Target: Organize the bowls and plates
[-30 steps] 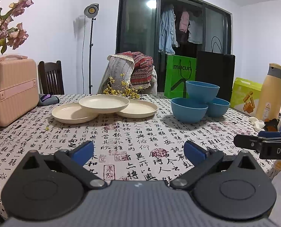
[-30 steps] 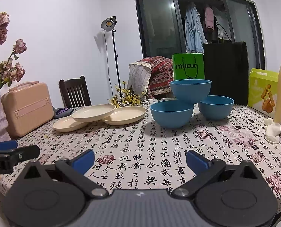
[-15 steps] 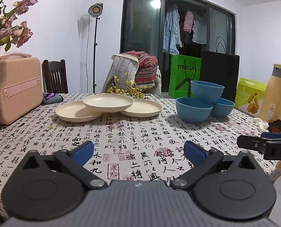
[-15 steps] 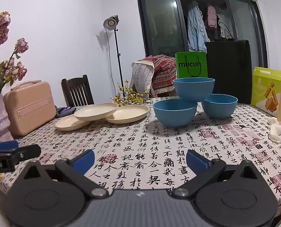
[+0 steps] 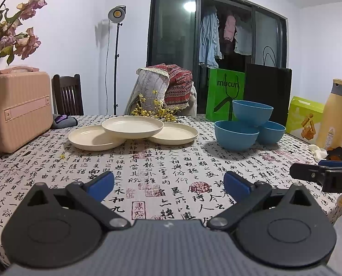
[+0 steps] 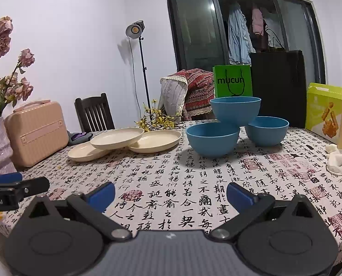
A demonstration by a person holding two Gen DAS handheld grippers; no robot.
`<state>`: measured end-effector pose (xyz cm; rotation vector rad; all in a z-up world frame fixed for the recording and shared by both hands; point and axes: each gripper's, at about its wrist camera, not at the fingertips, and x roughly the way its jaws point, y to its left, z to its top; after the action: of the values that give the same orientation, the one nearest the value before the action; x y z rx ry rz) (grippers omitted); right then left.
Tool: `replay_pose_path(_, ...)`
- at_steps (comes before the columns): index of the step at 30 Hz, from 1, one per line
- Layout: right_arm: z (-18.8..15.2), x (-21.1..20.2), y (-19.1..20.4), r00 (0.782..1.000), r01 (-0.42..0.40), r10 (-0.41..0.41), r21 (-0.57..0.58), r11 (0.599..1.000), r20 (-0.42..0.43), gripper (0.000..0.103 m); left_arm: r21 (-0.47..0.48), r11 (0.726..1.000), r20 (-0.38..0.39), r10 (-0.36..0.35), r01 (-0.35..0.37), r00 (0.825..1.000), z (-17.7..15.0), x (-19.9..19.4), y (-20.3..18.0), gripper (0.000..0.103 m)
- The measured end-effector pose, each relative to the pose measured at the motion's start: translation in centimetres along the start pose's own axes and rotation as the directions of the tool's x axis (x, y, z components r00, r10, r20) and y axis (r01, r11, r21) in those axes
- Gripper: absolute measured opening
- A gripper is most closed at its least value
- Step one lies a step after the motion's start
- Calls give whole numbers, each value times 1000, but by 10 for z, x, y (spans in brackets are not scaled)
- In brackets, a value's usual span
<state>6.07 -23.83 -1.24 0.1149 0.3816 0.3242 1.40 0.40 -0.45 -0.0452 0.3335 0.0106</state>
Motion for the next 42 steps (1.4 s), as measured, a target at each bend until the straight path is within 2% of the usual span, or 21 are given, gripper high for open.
replay_pose_path(33,2,-3,1,1000,5,-5,1,1000,13,103,3,1000,6,-8,8,1000,0,-2,2,103)
replay_pose_path(42,9,5,2,1000,-1,1,4,1000,19,103,27,999,26,-22,22,999,10,5,1,103)
